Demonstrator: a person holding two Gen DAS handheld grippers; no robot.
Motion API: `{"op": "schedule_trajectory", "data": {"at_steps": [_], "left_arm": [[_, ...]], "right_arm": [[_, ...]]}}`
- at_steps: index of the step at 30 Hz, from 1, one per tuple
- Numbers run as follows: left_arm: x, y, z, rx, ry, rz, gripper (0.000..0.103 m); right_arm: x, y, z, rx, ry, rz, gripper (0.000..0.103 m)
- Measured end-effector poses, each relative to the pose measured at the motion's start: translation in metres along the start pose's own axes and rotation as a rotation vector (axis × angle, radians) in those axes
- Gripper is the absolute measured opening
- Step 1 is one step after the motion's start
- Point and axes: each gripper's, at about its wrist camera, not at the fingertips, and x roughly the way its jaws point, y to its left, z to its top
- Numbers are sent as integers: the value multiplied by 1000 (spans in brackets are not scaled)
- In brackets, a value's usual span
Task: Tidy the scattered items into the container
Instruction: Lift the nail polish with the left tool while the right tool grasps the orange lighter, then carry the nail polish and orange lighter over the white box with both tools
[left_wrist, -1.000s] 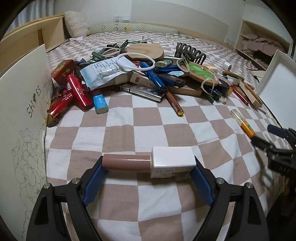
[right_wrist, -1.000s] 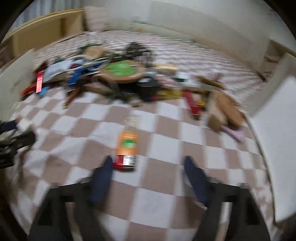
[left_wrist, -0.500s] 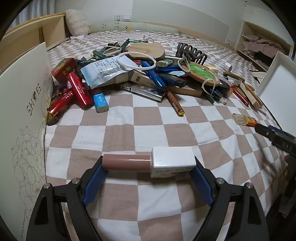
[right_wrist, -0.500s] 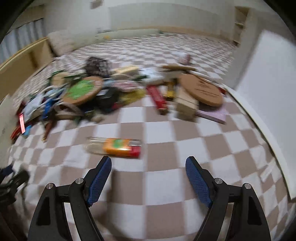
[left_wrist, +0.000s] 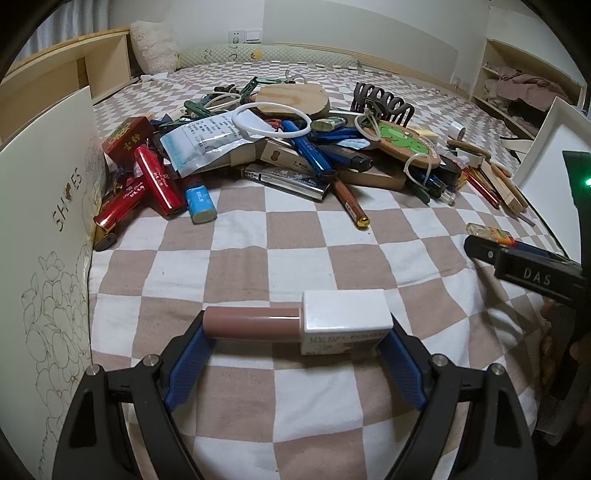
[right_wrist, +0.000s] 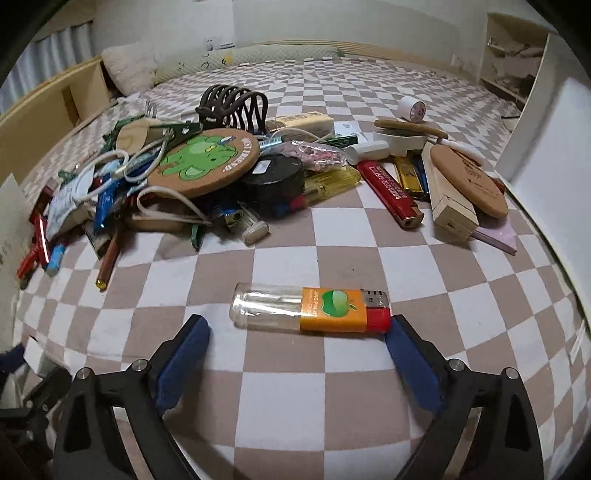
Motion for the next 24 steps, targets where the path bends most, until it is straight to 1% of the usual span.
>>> {"op": "schedule_trajectory", "data": {"at_steps": [1,9,15,19,24], "left_arm": [[0,0,0,1,0,0,87],[1,-1,0,6,-2,1,87],[1,-4,1,16,-4,5,87],[0,-4,0,6,-15,1,86],[-3,-5,-1,17,-17,3,86]], "right_arm": [[0,-2,0,8,-3,6,84],[-4,-4,-2,12,-11,37,84],[-11,7,-14,-42,-11,28,84],[-20,12,-23,-67,-9,51,84],[-32,15,-34,-60,-3,80,84]]}}
